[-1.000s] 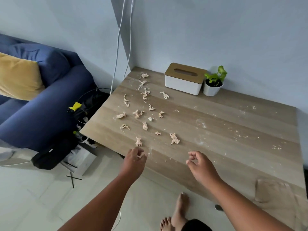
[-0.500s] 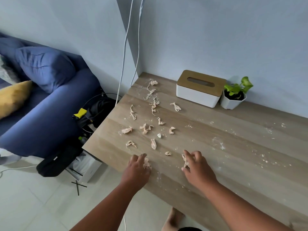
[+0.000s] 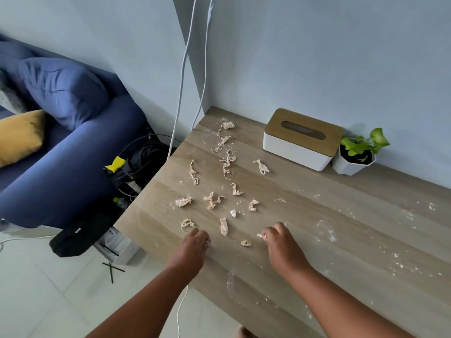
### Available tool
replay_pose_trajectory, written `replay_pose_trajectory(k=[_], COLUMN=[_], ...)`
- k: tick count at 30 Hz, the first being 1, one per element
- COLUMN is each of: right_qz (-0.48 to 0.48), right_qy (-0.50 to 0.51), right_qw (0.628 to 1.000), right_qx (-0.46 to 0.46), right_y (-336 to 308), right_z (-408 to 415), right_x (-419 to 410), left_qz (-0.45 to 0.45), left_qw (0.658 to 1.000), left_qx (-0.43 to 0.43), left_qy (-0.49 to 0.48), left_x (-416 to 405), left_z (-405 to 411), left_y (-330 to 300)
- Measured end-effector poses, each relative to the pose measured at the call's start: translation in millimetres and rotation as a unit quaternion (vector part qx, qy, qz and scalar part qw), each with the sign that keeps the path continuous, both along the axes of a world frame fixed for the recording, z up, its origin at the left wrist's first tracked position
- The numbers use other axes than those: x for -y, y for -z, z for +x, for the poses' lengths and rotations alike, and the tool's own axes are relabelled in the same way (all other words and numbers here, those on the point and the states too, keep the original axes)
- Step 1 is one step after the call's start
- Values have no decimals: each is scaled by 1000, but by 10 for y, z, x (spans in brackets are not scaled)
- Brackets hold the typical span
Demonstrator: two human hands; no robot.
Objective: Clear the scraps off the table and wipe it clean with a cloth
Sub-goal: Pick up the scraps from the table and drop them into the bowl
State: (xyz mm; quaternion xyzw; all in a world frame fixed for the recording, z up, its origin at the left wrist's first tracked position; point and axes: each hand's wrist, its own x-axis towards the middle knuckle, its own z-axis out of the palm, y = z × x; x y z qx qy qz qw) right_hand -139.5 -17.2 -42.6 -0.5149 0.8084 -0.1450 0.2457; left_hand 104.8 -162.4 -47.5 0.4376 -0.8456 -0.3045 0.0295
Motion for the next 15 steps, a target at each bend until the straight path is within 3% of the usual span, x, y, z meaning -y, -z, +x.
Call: replay_pose_trajectory(k=[15], right_qz=[-139], right_qy=[71], right_qw=[984], right_qx=[84], right_y=[-190], right_z=[172], right_x=[351], left_qz=[15], left_qw=[998], left_qx=[-11], left_qy=[-65], left_x=[464], left_z=[95], left_y=[-218])
